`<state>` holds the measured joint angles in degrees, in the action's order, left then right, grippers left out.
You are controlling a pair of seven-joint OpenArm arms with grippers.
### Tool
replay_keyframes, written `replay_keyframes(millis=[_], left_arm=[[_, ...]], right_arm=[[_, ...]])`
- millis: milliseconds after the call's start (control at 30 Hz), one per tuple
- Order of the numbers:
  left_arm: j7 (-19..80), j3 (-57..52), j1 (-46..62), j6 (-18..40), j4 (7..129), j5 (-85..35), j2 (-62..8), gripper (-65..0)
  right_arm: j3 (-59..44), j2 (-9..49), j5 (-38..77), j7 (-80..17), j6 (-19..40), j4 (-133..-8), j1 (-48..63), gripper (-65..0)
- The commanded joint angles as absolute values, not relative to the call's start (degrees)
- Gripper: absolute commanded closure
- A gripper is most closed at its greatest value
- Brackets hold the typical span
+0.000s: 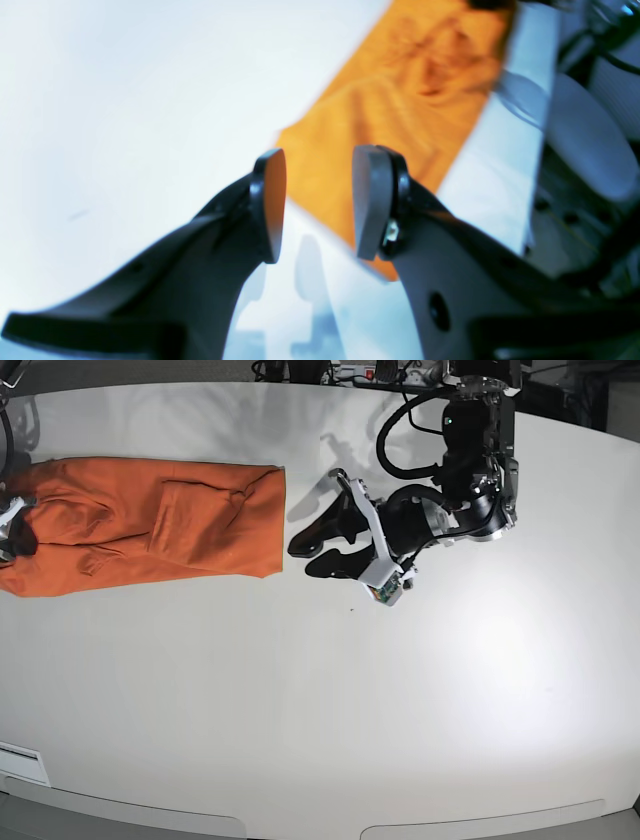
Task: Fold the T-shirt properly
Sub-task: 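Lift the strip's other end with the right gripper and fold it over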
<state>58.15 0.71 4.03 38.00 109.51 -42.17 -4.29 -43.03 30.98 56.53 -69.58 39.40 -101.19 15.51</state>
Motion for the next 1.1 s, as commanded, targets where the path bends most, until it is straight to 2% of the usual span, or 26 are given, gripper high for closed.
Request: replay_keyframes(millis=[0,167,300,467,600,800,1067], left_arm=[[56.7,-0.6,3.3,38.1,110.5,-43.5,-4.5,-24.1],[56.6,-4.2,4.4,35.8,110.5,-43.6,-7.0,-24.2],[56.6,-4.2,6.5,35.8,110.5,-44.3,-8.9,-24.1],[56.6,-4.2,9.1,35.9,110.5,-44.5,-8.9,-24.1],[56.6,-4.2,10.0,35.9,110.5,-45.1,-8.9,-24.1],[56.6,-4.2,10.0,35.9,110.5,-45.7,-8.9,-24.1],[56.6,-4.2,10.0,35.9,110.5,-45.8,-8.9,-24.1]], right_arm=[[-43.5,32.4,57.5,-68.1,38.6,-104.2,15.7,0.0],[-43.5,32.4,59.1,-68.1,35.2,-115.4,19.3,0.0],[-43.5,31.2,66.8,-68.4,34.6,-123.0,20.7,0.0],[-43.4,25.4,78.8,-68.6,37.2,-128.6,20.6,0.0],[-42.2,20.8,82.2,-68.6,39.7,-129.6,20.6,0.0],[-33.1,15.1,80.6,-68.5,40.0,-129.6,20.4,0.0],[-18.9,8.5,64.7,-63.2,40.0,-127.9,18.9,0.0]])
